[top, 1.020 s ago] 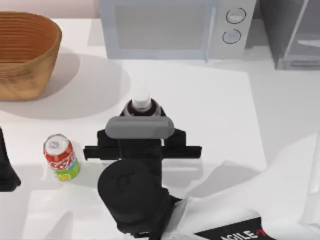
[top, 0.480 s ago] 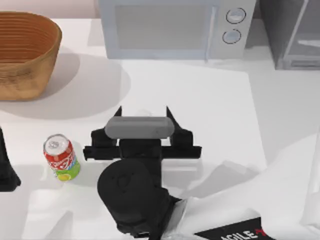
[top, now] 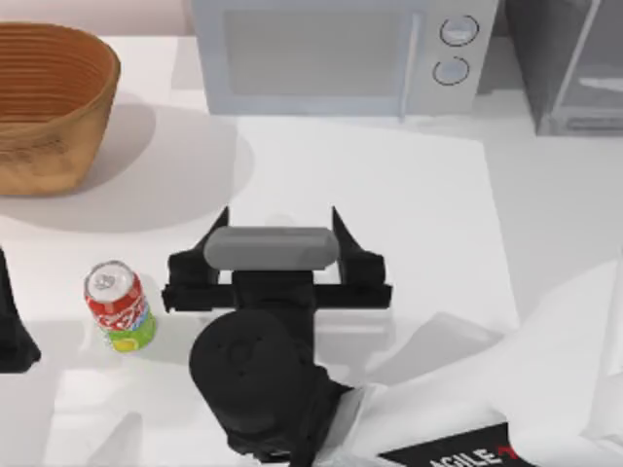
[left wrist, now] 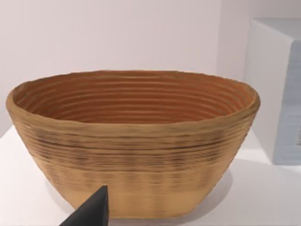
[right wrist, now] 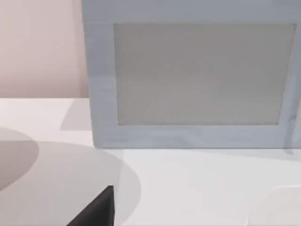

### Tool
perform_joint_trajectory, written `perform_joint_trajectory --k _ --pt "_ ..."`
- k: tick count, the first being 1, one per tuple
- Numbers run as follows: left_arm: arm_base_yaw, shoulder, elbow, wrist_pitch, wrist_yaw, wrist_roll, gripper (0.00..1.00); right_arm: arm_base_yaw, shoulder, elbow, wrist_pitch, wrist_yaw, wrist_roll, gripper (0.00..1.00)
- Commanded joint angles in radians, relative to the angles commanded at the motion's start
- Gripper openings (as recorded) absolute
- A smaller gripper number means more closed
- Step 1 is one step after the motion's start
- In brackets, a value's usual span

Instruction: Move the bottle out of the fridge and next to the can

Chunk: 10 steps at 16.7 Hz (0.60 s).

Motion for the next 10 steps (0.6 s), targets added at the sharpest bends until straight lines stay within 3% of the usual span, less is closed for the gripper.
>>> perform_joint_trajectory --k 10 --pt "0.0 0.0 0.0 0.0 0.0 0.0 1.0 0.068 -0.029 -0.041 -0.03 0.069 0.041 1.0"
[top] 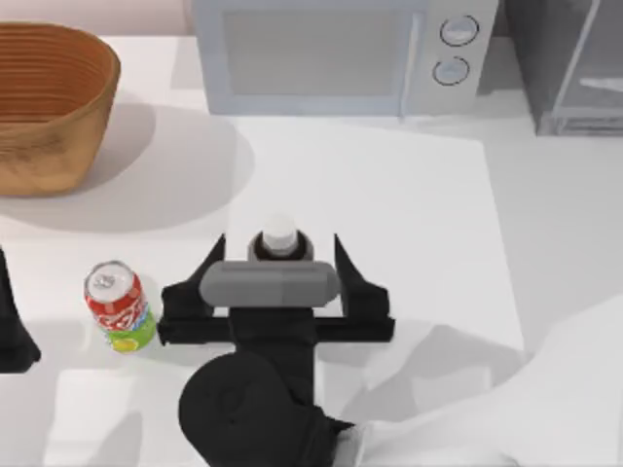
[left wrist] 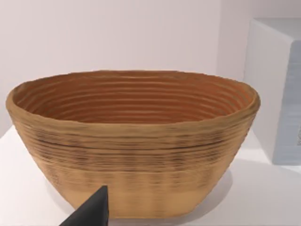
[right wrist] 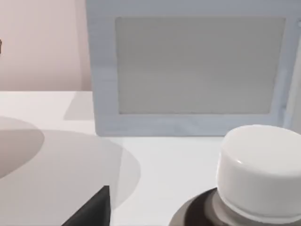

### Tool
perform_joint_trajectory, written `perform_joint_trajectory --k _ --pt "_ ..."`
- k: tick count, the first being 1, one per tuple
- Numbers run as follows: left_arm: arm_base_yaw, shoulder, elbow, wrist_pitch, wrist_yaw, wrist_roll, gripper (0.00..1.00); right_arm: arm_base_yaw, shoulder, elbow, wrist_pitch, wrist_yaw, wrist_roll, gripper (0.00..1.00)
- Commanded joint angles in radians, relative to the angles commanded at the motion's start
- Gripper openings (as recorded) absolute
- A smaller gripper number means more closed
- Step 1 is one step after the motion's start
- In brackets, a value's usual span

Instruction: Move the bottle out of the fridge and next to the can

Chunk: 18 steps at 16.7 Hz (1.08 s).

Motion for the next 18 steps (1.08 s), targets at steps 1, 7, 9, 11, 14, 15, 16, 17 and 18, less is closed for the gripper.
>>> perform_joint_trajectory --k 1,7,9,11,14,15,16,17,18 --pt "0.0 0.0 0.0 0.0 0.0 0.0 1.0 0.0 0.0 0.0 0.0 0.0 0.0 1.0" --pt "0.0 0.0 0.0 0.0 0.0 0.0 1.0 -0.109 -0.219 -0.067 -0.043 -0.156 -0.019 1.0" --pt "0.0 0.0 0.0 0.0 0.0 0.0 1.0 -0.196 -0.374 -0.137 -0.089 -0.255 -0.033 1.0" --pt "0.0 0.0 0.0 0.0 0.0 0.0 1.0 -0.3 -0.562 -0.224 -0.152 -0.366 -0.05 1.0" --pt "0.0 0.0 0.0 0.0 0.0 0.0 1.0 -0.479 -0.886 -0.377 -0.273 -0.548 -0.078 1.0" --pt "0.0 0.0 0.0 0.0 0.0 0.0 1.0 -0.544 -1.0 -0.431 -0.319 -0.611 -0.089 1.0" --pt "0.0 0.0 0.0 0.0 0.0 0.0 1.0 -0.609 -1.116 -0.486 -0.368 -0.675 -0.099 1.0" --pt "0.0 0.0 0.0 0.0 0.0 0.0 1.0 -0.675 -1.231 -0.541 -0.418 -0.74 -0.11 1.0" --pt "0.0 0.0 0.0 0.0 0.0 0.0 1.0 -0.742 -1.343 -0.596 -0.469 -0.804 -0.121 1.0"
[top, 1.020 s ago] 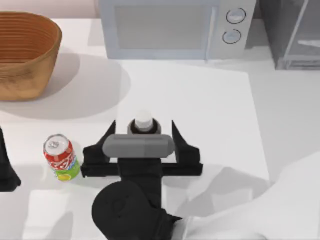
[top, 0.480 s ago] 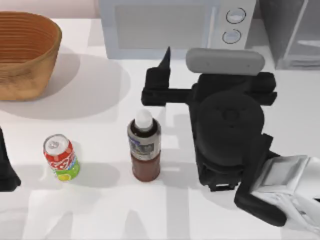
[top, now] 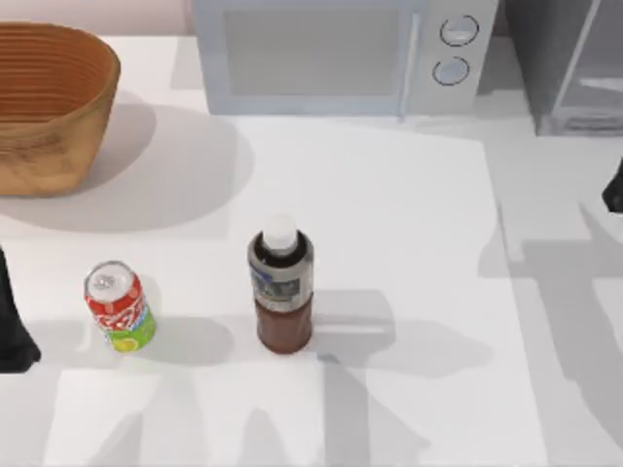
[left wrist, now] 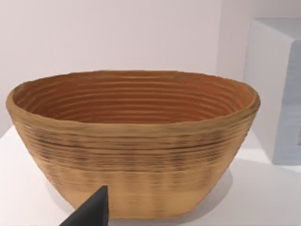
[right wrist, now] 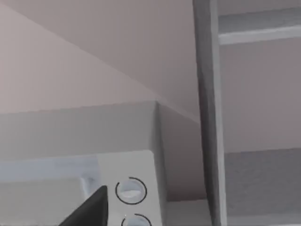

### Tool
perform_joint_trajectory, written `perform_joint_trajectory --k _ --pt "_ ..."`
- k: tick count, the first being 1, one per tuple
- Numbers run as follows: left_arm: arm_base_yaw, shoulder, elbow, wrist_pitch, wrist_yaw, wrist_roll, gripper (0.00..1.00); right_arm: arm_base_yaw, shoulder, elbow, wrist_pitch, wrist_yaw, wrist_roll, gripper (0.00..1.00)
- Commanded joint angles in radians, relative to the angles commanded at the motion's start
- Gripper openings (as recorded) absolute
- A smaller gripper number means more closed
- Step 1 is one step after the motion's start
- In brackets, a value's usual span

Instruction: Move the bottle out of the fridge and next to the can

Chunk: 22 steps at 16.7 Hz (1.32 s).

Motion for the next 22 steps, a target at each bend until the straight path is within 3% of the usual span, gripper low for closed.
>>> perform_joint_trajectory --k 5,9,18,22 --pt "0.0 0.0 0.0 0.0 0.0 0.0 1.0 -0.302 -0.476 -0.24 -0.248 -0.288 -0.052 1.0" --pt "0.0 0.0 0.0 0.0 0.0 0.0 1.0 -0.455 -0.689 -0.355 -0.382 -0.428 -0.082 1.0" --pt "0.0 0.0 0.0 0.0 0.0 0.0 1.0 -0.491 -0.743 -0.37 -0.427 -0.458 -0.089 1.0" --pt "0.0 0.0 0.0 0.0 0.0 0.0 1.0 -0.495 -0.846 -0.285 -0.577 -0.454 -0.09 1.0"
